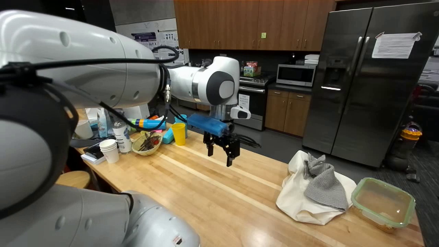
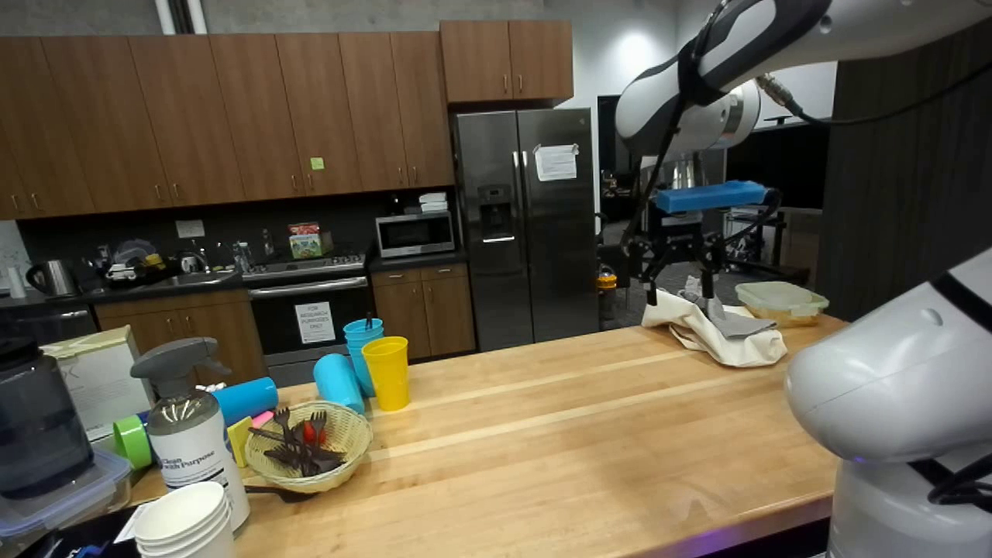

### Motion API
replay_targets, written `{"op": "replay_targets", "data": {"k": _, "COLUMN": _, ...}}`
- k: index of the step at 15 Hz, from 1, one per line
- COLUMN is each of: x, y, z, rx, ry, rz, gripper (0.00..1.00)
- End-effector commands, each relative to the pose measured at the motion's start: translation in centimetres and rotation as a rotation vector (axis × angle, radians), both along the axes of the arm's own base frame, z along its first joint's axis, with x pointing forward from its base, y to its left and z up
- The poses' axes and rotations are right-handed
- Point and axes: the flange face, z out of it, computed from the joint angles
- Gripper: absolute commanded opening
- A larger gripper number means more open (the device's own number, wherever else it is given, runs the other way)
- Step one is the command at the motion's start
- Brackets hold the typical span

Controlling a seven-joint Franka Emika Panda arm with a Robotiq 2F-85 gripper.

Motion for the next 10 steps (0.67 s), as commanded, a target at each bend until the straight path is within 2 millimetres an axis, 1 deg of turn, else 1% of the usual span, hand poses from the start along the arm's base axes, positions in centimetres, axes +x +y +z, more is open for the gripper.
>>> {"op": "replay_targets", "data": {"k": 1, "x": 3.1, "y": -3.5, "z": -0.9, "rx": 0.062, "ry": -0.006, "rz": -0.106, "gripper": 1.00}}
{"op": "replay_targets", "data": {"k": 4, "x": 5.7, "y": -6.2, "z": -2.6, "rx": 0.094, "ry": -0.064, "rz": -0.194, "gripper": 1.00}}
{"op": "replay_targets", "data": {"k": 6, "x": 7.4, "y": -7.9, "z": -3.8, "rx": 0.093, "ry": -0.094, "rz": -0.220, "gripper": 1.00}}
{"op": "replay_targets", "data": {"k": 10, "x": 10.6, "y": -10.6, "z": -5.8, "rx": 0.008, "ry": -0.152, "rz": -0.226, "gripper": 1.00}}
